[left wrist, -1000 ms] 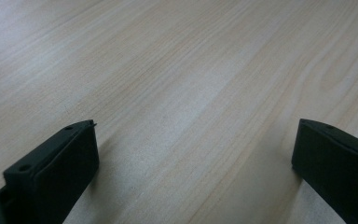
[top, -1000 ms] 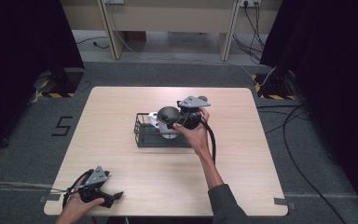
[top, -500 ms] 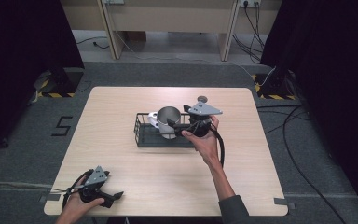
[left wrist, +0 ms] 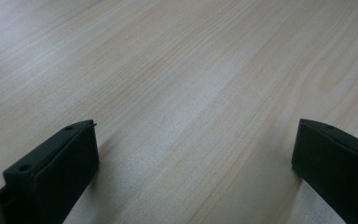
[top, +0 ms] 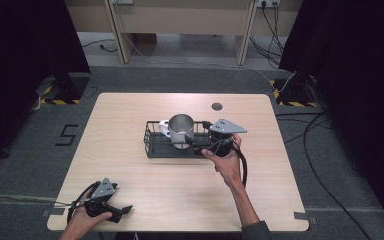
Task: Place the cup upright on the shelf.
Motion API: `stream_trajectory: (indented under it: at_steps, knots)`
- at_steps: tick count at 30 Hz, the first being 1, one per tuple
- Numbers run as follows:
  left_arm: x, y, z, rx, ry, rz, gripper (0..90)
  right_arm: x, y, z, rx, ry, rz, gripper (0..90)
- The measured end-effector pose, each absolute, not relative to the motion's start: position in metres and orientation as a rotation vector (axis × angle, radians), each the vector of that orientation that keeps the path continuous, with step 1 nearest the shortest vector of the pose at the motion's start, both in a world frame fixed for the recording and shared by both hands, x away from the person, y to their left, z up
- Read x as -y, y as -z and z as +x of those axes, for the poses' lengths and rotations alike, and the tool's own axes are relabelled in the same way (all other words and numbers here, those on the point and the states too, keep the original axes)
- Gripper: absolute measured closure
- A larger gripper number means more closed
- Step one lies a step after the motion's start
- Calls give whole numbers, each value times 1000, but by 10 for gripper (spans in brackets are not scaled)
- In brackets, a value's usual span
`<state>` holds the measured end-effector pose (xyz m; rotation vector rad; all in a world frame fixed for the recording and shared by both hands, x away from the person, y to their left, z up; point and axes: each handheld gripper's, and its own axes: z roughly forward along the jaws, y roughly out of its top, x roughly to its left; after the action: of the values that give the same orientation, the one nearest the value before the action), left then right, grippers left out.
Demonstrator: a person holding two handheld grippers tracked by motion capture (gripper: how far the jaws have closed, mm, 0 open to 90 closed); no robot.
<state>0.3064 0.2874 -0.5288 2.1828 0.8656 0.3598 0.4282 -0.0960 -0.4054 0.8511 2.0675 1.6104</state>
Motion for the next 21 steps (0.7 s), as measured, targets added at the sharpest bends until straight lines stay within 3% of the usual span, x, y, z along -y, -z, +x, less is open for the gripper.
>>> stream_trajectory:
  at_steps: [21]
  knots:
    - [-288, 529, 306, -865, -360, 2185, 0, 121, 429, 397, -2069, -1626, 886, 154]
